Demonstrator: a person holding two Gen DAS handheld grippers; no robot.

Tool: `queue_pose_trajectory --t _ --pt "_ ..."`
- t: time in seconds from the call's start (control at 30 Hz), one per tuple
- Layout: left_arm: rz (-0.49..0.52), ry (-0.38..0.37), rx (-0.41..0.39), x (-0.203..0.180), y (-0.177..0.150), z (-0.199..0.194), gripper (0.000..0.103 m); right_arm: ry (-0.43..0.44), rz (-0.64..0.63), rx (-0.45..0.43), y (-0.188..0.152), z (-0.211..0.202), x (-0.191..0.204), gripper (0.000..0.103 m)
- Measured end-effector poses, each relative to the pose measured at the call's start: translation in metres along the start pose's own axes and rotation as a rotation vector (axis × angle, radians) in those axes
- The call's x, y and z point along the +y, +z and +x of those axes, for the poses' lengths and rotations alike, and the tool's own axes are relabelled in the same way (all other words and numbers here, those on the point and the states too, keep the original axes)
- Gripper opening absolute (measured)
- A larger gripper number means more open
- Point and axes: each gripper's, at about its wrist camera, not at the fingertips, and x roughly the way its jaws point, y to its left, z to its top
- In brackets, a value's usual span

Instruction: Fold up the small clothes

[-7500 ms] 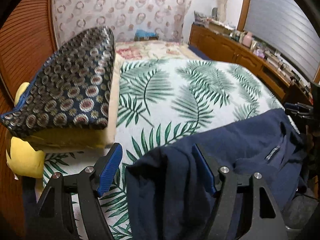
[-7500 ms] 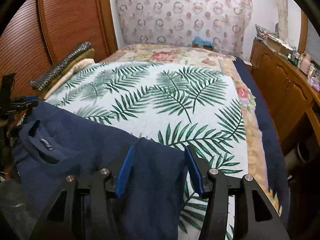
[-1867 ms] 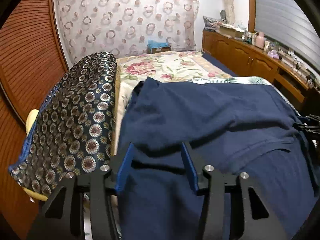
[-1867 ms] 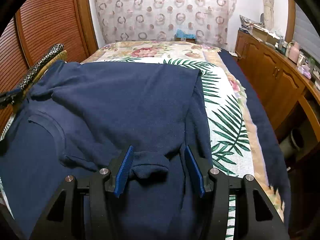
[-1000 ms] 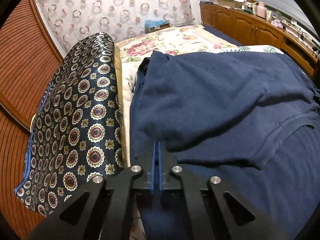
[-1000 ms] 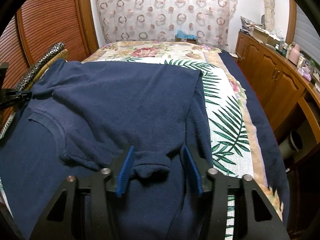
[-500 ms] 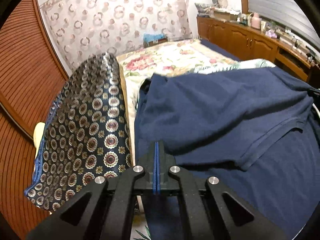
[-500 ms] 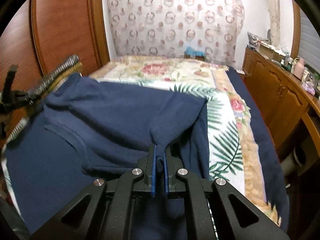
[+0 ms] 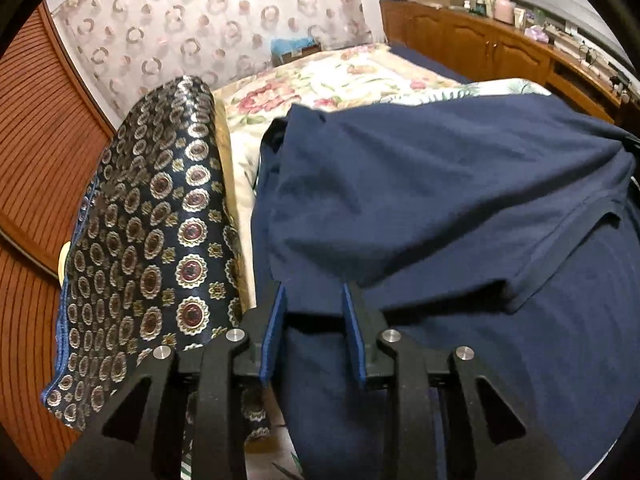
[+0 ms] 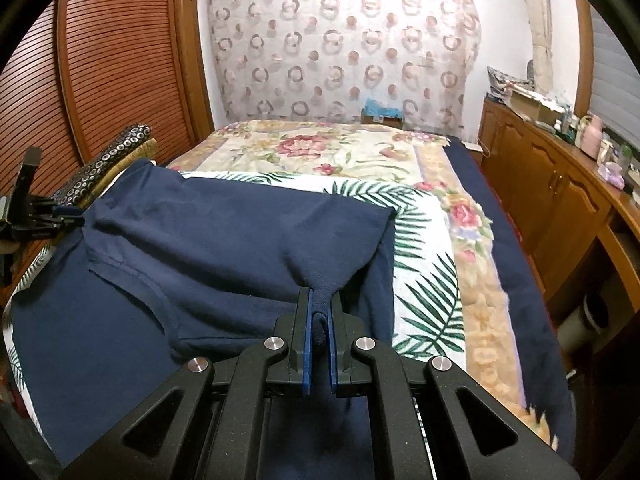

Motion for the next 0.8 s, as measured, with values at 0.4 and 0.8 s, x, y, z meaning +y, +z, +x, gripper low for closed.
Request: queue_pose_trajectory --t 0.4,0.8 --pt "0.016 0.02 0.039 -0.011 0.009 0.02 0.006 0.015 -0.002 0.01 0.0 0.004 0.001 0.006" --pt "-0.022 0.022 -0.186 -0.001 0.0 -0.079 0.004 0.05 -0.023 -0.062 0.014 -0.033 0.007 0.006"
